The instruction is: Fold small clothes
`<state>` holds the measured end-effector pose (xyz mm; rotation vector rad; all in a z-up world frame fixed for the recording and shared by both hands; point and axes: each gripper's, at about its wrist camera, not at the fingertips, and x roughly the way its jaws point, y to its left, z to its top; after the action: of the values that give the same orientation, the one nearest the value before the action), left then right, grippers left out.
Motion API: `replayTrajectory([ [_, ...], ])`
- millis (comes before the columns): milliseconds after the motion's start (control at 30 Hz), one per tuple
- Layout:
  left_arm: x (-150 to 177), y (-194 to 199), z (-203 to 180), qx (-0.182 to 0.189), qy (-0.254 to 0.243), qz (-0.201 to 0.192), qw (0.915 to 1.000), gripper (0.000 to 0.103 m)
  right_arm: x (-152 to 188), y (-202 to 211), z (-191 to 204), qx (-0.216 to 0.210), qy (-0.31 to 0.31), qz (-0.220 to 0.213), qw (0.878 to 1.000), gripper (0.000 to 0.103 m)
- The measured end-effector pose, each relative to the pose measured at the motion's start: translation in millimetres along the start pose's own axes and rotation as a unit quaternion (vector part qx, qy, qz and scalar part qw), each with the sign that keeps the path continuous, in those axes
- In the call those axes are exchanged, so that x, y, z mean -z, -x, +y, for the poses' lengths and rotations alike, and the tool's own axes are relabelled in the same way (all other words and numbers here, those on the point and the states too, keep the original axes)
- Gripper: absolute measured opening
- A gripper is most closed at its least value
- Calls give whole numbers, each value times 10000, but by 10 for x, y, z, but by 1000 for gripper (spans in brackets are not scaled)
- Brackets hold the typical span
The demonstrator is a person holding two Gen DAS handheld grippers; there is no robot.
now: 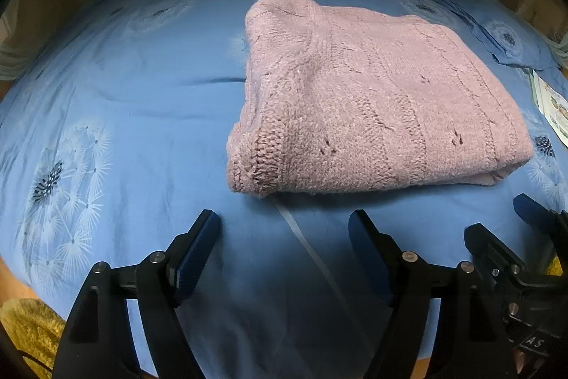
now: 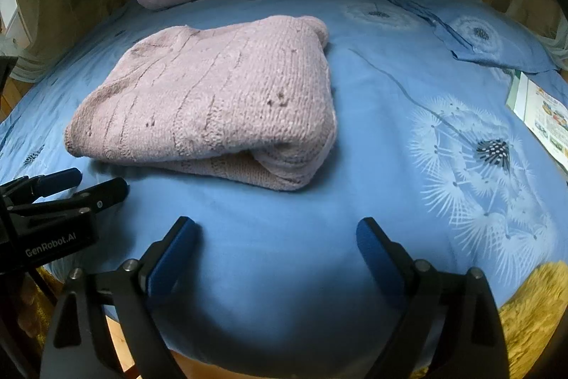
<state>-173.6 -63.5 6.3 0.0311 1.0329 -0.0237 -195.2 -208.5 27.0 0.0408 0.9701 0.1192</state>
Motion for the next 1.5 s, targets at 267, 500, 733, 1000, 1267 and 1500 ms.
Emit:
replayTrajectory([
  [267,-9,-6,26,7,26,22,10000,71,2,-1,0,1,1,2,10000,95],
  [500,-27,-16,40,7,32,36,10000,71,2,-2,-1,-1,0,2,10000,95],
  [733,-26,-16,46,8,25,35,10000,71,3,-3,0,-2,3,-1,10000,96],
  [1000,-26,-15,43,7,25,35,10000,71,12,-6,11,2,20,-5,10000,96],
  [1267,-26,-17,42,8,27,37,10000,71,11,-5,11,3,20,-4,10000,96],
  [1500,-26,-15,44,6,23,35,10000,71,12,-5,12,2,20,-6,10000,96],
])
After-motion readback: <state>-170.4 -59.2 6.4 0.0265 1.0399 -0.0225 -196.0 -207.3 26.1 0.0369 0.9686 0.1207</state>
